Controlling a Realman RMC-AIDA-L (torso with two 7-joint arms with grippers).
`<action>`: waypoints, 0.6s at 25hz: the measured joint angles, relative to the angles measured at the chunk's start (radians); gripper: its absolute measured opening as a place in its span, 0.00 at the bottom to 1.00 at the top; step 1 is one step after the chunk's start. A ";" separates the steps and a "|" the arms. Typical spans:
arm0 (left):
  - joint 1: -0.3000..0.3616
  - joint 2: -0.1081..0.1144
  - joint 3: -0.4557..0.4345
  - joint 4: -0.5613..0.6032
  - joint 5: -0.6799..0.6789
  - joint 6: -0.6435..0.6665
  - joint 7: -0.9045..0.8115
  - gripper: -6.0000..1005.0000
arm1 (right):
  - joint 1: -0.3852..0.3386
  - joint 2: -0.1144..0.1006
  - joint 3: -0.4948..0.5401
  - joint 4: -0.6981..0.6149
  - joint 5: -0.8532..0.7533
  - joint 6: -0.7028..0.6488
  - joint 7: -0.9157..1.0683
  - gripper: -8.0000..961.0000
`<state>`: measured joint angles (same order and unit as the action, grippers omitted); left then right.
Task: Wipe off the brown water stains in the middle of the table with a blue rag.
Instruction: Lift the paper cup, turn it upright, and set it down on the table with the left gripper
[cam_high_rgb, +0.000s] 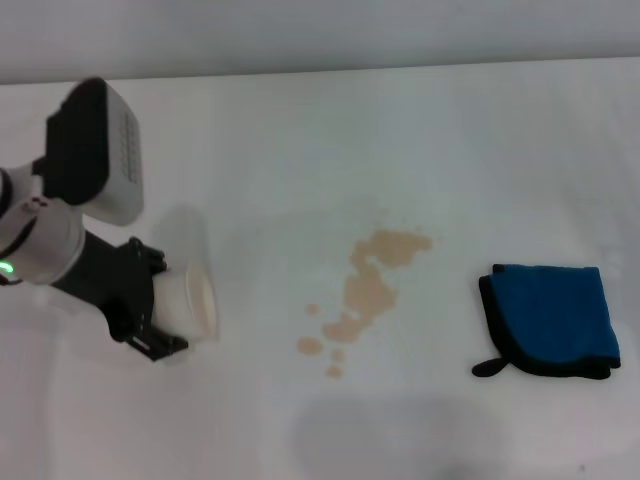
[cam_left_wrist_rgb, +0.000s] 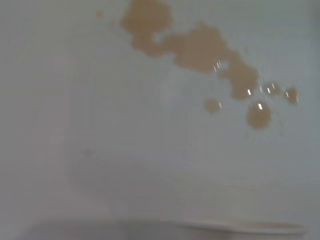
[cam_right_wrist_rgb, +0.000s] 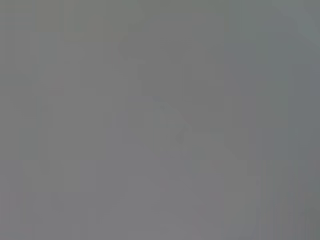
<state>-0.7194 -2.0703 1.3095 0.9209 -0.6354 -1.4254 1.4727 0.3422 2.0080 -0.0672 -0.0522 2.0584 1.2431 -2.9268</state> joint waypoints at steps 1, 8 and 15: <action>0.018 0.002 -0.016 0.033 -0.023 0.003 0.002 0.86 | 0.000 0.000 0.000 0.000 0.000 0.000 0.000 0.90; 0.080 0.001 -0.108 0.107 -0.114 0.012 0.028 0.86 | 0.006 0.001 -0.004 0.002 0.000 0.000 0.000 0.90; 0.200 -0.004 -0.191 0.080 -0.433 0.160 0.147 0.86 | 0.019 0.003 -0.007 0.002 0.000 0.006 -0.001 0.90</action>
<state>-0.5198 -2.0741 1.1181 1.0012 -1.0683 -1.2657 1.6194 0.3615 2.0112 -0.0742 -0.0507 2.0580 1.2496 -2.9279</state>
